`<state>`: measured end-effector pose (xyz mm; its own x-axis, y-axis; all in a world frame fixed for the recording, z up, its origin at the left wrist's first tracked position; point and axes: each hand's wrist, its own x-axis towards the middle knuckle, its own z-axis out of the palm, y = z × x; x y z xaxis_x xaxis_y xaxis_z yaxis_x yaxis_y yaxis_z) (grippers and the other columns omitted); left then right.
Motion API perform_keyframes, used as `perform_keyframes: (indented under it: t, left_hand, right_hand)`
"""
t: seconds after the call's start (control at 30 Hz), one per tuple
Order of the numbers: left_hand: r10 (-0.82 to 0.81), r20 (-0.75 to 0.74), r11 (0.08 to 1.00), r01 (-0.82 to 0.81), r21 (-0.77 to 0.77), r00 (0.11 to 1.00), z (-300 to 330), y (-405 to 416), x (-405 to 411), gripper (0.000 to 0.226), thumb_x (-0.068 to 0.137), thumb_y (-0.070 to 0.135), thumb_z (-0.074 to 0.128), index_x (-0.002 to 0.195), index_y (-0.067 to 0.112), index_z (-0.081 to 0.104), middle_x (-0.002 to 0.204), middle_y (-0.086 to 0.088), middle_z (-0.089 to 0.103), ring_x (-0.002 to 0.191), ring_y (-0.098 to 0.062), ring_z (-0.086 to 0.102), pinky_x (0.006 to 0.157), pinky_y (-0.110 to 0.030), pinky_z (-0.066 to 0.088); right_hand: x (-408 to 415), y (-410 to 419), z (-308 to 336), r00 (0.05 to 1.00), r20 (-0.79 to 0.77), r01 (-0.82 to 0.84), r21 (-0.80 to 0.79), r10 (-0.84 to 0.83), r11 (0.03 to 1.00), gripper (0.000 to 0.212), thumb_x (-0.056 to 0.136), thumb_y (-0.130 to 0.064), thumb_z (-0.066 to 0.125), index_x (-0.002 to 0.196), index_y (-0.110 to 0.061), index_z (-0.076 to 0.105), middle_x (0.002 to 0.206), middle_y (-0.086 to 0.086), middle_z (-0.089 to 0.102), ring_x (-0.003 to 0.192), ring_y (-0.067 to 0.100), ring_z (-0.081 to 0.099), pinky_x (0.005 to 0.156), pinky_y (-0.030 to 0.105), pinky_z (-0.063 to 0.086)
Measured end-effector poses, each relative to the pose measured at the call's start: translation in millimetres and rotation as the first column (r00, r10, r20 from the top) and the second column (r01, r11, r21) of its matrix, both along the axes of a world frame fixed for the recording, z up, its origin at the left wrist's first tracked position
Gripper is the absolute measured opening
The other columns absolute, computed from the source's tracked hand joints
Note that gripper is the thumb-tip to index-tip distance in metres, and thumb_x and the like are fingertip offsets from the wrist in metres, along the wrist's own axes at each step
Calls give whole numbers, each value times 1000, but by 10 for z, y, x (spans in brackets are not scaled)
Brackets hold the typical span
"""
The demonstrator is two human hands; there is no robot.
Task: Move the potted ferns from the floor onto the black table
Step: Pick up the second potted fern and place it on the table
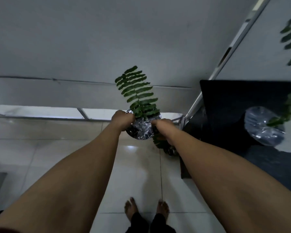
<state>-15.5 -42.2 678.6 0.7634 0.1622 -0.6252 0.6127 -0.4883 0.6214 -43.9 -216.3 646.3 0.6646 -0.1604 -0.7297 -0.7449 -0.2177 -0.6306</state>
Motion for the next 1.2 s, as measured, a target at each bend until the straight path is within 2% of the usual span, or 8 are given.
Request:
perform_keyframes:
  t: [0.13,0.27,0.4,0.63,0.8,0.97,1.13,1.2]
  left_hand:
    - [29,51,998,-26,-55,998,545,-36,-96,37,74,19,60,101,-6,66,96,-20,67,85,-34,66,88,-46,60]
    - [10,82,998,-4,-64,997,840,-158,-183,38,79,13,59,110,-7,66,93,-17,63,84,-30,63,75,-34,56]
    - [-21,103,998,27,-56,994,986,-345,-327,26,77,8,61,100,-3,65,93,-16,61,85,-30,61,79,-39,59]
    - [-98,155,990,112,-85,983,1114,-981,-697,15,75,11,64,85,2,66,88,-14,65,84,-29,66,78,-41,63]
    - [-133,162,979,155,-133,978,1101,-1702,-1127,16,73,8,64,87,0,68,88,-13,61,79,-25,61,77,-42,63]
    - [-126,141,972,151,-178,982,1065,-2452,-1666,17,71,4,67,86,-2,73,93,-14,65,79,-25,59,79,-47,63]
    - [-112,145,974,137,-181,983,1066,-3177,-2154,6,74,3,66,79,4,70,94,-12,67,82,-26,65,79,-47,64]
    - [-137,131,971,159,-178,982,1083,-3475,-2256,10,73,4,64,82,3,69,93,-13,68,80,-27,67,75,-44,64]
  right_hand:
    - [-66,-96,515,998,58,-18,-23,20,1000,32,88,-36,67,106,-9,68,91,6,67,74,19,62,56,27,48]
    - [-144,-200,830,993,116,-5,-20,7,1000,31,89,-32,66,109,-9,70,89,4,68,74,16,63,65,30,53]
    - [-349,-405,1027,985,162,67,-24,-62,998,14,88,-28,70,84,-15,67,83,3,66,72,16,62,78,38,59]
    - [-890,-1103,1133,977,182,122,-64,-108,991,17,86,-30,71,90,-13,71,84,1,69,69,14,62,47,21,44]
    - [-1380,-1853,1129,978,181,123,-88,-105,989,35,86,-32,71,110,-7,70,97,9,66,86,25,64,82,45,61]
    - [-1945,-2715,1140,977,196,104,-94,-84,990,13,87,-31,70,81,-20,66,87,1,68,73,17,61,55,27,54]
    - [-2441,-3436,1233,975,223,16,-176,24,984,25,93,-34,62,70,-29,63,107,6,67,97,26,67,93,43,58]
    - [-2582,-3728,1251,977,208,78,-141,-47,987,15,88,-37,67,82,-24,67,102,7,70,92,27,69,87,42,60]
